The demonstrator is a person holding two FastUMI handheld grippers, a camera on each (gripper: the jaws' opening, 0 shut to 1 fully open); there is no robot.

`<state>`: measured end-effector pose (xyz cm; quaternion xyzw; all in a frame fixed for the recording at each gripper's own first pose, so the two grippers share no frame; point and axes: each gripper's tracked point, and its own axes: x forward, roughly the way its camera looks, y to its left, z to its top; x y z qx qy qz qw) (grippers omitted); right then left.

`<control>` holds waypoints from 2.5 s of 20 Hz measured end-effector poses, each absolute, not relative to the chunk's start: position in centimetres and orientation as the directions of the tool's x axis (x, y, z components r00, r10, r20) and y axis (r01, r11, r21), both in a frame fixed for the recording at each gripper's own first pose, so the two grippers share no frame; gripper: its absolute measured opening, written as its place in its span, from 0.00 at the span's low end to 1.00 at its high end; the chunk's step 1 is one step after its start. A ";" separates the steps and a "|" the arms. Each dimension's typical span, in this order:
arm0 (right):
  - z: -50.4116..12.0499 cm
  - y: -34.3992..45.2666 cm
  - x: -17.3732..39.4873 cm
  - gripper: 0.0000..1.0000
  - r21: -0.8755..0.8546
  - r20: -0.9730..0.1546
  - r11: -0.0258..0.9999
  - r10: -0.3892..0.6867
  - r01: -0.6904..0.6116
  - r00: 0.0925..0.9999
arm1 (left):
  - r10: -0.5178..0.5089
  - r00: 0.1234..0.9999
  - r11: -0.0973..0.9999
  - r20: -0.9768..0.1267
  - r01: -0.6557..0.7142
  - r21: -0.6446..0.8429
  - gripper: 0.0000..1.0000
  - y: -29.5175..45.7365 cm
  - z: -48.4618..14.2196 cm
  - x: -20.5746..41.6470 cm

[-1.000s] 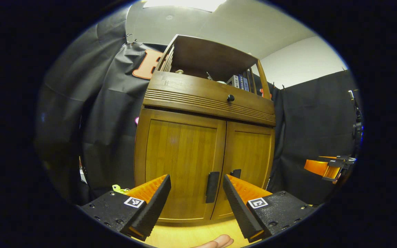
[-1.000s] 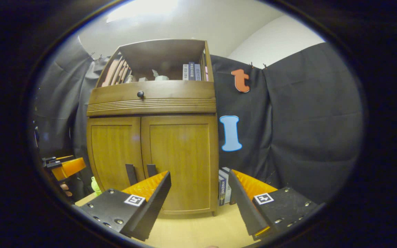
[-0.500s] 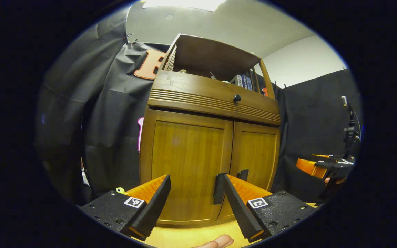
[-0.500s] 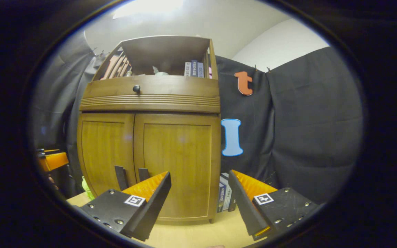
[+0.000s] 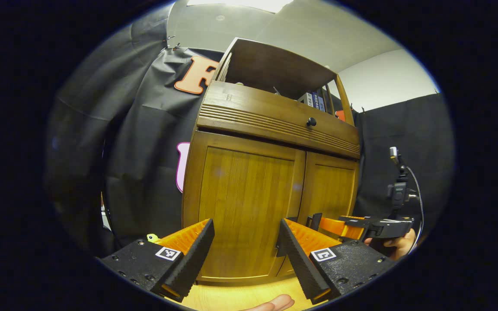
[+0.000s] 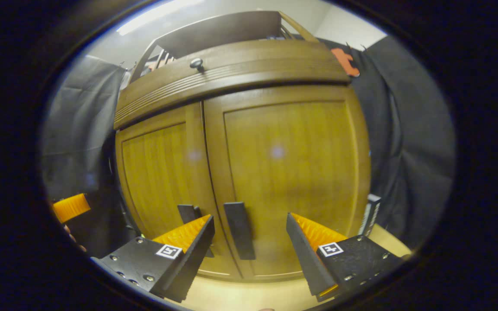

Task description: Open the right door of the double-door shoe cabinet with the right hand, and open the left door with the left hand.

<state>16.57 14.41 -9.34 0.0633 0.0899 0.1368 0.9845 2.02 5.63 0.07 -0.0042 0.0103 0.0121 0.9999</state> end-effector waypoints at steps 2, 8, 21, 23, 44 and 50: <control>-9.2 14.7 17.9 1.00 0.100 -0.154 0.967 0.248 -0.235 0.956 | 0.020 0.999 1.000 -0.025 -0.020 -0.006 0.88 5.5 0.0 2.1; -11.3 17.5 19.7 0.31 -0.008 -0.164 0.956 0.288 -0.293 0.943 | 0.019 0.999 1.000 -0.027 -0.019 -0.015 0.94 5.4 -0.2 2.2; -9.5 18.2 18.3 0.27 0.014 -0.155 0.887 0.459 -0.462 0.875 | 0.034 0.998 0.999 -0.059 -0.033 0.015 0.94 1.6 -2.1 2.6; -8.9 17.9 17.9 0.17 0.023 -0.148 0.880 0.473 -0.475 0.869 | 0.027 0.998 0.999 -0.048 -0.025 0.030 0.89 0.3 -2.1 2.0; -6.8 7.4 12.1 0.16 0.048 -0.117 0.880 0.475 -0.472 0.872 | 0.036 0.998 0.996 -0.058 -0.031 0.089 0.94 -5.7 -4.7 2.1; -6.5 3.8 11.6 0.16 0.023 -0.111 0.910 0.413 -0.414 0.904 | 0.044 0.998 0.996 -0.042 -0.041 0.082 0.94 -5.9 -4.7 1.9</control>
